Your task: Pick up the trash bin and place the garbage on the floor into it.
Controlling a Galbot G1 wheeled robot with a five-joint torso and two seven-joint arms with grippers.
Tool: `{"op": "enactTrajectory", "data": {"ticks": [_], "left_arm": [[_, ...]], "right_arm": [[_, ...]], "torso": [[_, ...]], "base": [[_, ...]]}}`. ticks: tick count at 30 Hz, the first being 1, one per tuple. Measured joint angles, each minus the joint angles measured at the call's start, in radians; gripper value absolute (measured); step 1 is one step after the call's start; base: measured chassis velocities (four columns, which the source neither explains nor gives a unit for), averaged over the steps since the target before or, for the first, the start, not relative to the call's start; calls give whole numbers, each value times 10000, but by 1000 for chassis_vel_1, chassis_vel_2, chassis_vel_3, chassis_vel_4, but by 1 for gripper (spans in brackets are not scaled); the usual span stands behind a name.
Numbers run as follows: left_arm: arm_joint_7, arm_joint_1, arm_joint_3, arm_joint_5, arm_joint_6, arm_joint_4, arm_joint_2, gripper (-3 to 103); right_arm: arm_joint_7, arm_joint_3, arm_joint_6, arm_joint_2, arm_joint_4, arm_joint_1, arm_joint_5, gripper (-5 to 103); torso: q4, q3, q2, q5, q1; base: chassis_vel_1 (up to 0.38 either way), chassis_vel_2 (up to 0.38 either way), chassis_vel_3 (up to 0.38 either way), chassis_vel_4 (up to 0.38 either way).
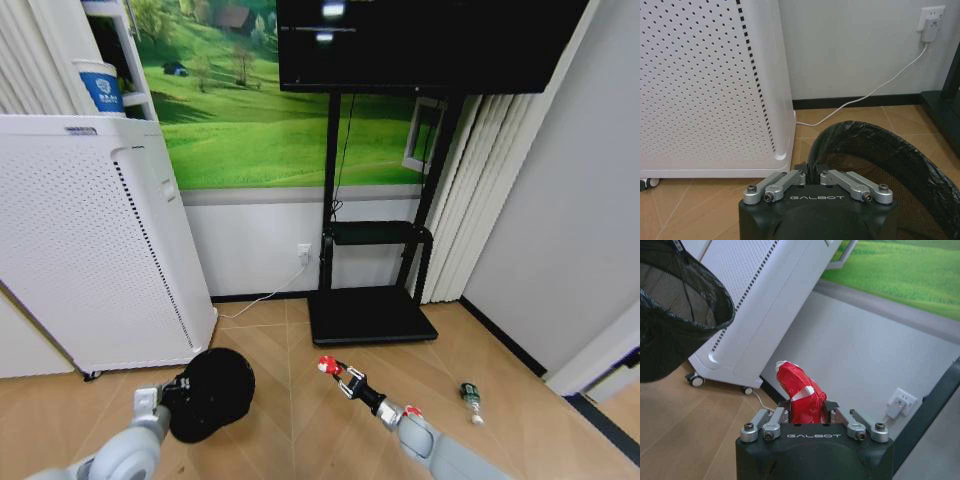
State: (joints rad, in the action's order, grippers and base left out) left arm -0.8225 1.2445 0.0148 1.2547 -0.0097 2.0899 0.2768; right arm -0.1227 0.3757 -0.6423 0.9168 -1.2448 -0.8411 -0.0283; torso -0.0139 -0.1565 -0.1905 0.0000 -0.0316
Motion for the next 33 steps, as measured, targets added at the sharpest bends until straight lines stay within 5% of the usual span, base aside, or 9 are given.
{"op": "enactTrajectory", "data": {"ticks": [26,33], "left_arm": [[308,-583,77,-178,632,-723,750,7],[1193,-721,241,-1083,822,-759,333,7]], "right_arm": [[150,1441,-409,656,-95,1558,478,32],[131,1664,-409,819,12,1626,582,32]], "torso": [[9,0,0,-1,0],[3,1,0,0,0]], "base": [[0,0,0,0],[0,0,0,0]]}}
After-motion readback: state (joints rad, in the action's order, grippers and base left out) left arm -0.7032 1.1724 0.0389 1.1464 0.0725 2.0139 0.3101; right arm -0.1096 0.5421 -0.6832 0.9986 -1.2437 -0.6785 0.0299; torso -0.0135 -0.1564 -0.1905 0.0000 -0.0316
